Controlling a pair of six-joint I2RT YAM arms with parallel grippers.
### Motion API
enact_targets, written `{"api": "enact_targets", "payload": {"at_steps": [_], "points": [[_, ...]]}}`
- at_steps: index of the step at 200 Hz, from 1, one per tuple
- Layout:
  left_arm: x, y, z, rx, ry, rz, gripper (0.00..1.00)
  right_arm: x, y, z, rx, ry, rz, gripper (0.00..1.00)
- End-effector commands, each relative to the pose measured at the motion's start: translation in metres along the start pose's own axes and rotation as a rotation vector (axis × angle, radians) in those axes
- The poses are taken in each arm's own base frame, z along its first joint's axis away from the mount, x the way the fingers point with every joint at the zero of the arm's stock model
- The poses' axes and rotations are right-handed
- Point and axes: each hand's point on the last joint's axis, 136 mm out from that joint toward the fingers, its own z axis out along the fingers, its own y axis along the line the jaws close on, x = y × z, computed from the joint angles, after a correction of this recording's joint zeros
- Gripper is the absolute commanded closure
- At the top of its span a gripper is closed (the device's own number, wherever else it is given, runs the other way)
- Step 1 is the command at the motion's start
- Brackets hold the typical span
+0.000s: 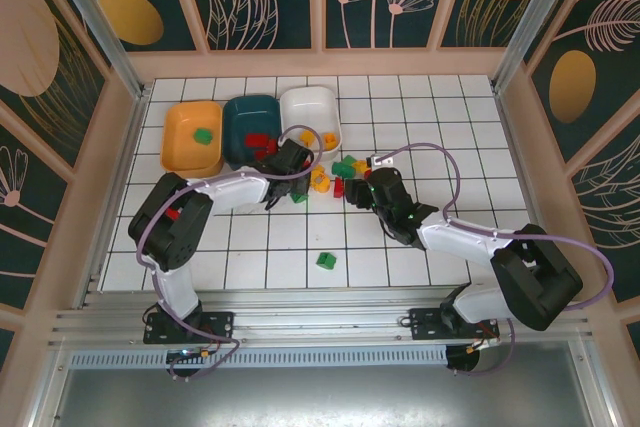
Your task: Sort the legos into containers by color
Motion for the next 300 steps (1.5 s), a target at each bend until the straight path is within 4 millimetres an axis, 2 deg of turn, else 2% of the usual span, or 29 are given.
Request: {"api": "enact_targets", "payload": {"at_steps": [1, 73, 121, 179, 203, 209, 230, 249, 253, 262, 300], "points": [[-0.009, 0.003, 0.003, -0.036, -0.021, 0.025, 0.44, -0.013, 0.003, 0.000, 0.007, -0.044, -0.006, 0.35], [0.007, 0.000, 0.013, -0.008, 0.022, 0.013, 0.49, -0.014, 0.004, -0.002, 0.003, -0.048, -0.005, 0.35], [-0.001, -0.008, -0.014, 0.075, -0.007, -0.039, 0.43, -0.013, 0.004, -0.001, 0.004, -0.047, -0.007, 0.35], [0.017, -0.015, -0.023, 0.155, 0.012, -0.057, 0.46, -0.014, 0.006, -0.002, 0.001, -0.049, -0.011, 0.35], [0.012, -0.015, -0.029, 0.159, -0.006, -0.058, 0.44, -0.014, 0.006, -0.002, 0.003, -0.048, -0.012, 0.35], [0.001, -0.011, -0.038, 0.145, -0.039, -0.060, 0.43, -0.014, 0.005, -0.002, 0.005, -0.049, -0.012, 0.35], [-0.014, 0.000, -0.045, 0.067, -0.073, -0.040, 0.36, -0.014, 0.005, -0.001, 0.005, -0.049, -0.012, 0.35], [-0.024, 0.003, -0.044, 0.026, -0.083, -0.010, 0.34, -0.014, 0.006, -0.001, 0.006, -0.048, -0.014, 0.35], [-0.019, 0.003, -0.035, 0.012, -0.061, 0.003, 0.33, -0.014, 0.005, -0.001, 0.006, -0.048, -0.014, 0.35], [-0.018, 0.002, -0.028, 0.004, -0.048, 0.018, 0.33, -0.014, 0.005, -0.001, 0.008, -0.049, -0.014, 0.35], [-0.007, -0.005, -0.008, 0.017, 0.001, 0.052, 0.36, -0.015, 0.004, -0.003, 0.013, -0.056, -0.016, 0.35]]}}
